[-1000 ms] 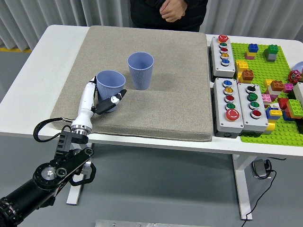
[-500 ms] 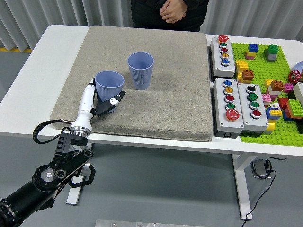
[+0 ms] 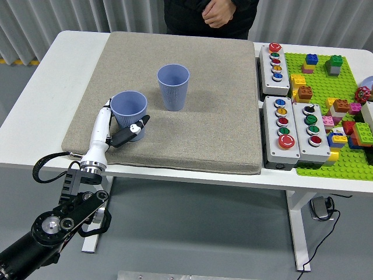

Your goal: Pick cup pour cup place

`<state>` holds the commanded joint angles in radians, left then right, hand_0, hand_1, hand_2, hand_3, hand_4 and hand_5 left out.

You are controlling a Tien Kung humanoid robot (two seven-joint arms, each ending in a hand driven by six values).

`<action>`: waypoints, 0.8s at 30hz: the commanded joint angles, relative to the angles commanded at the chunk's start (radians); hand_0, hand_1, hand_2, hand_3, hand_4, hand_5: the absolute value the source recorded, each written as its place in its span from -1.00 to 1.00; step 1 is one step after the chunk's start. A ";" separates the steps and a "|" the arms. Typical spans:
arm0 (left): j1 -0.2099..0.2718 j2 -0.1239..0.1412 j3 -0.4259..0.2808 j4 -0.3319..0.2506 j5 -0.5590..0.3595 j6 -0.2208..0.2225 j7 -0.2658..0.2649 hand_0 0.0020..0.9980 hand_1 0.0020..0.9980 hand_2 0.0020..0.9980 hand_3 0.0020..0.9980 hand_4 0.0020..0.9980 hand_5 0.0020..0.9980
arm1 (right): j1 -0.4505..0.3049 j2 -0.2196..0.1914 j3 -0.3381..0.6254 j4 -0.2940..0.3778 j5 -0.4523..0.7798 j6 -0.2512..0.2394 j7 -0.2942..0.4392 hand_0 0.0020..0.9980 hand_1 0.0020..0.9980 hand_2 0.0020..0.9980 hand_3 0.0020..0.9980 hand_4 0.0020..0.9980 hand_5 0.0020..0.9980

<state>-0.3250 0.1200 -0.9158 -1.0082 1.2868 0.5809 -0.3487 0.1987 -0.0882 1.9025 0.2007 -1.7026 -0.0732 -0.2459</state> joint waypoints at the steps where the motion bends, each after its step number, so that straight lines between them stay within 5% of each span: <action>1: 0.005 0.000 -0.001 -0.002 0.001 0.000 0.000 0.39 0.46 0.77 0.80 0.92 0.02 | -0.001 0.000 0.000 0.000 0.000 0.000 0.000 0.40 0.31 0.21 0.20 -0.98 -0.25; 24: 0.079 0.028 -0.025 -0.062 0.058 -0.024 0.020 0.42 0.51 0.82 0.82 0.93 0.03 | -0.004 0.001 0.001 0.000 0.005 -0.002 0.001 0.40 0.31 0.21 0.20 -0.98 -0.24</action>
<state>-0.2462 0.1475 -0.9403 -1.0707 1.3453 0.5567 -0.3288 0.1947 -0.0873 1.9031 0.2003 -1.6974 -0.0754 -0.2446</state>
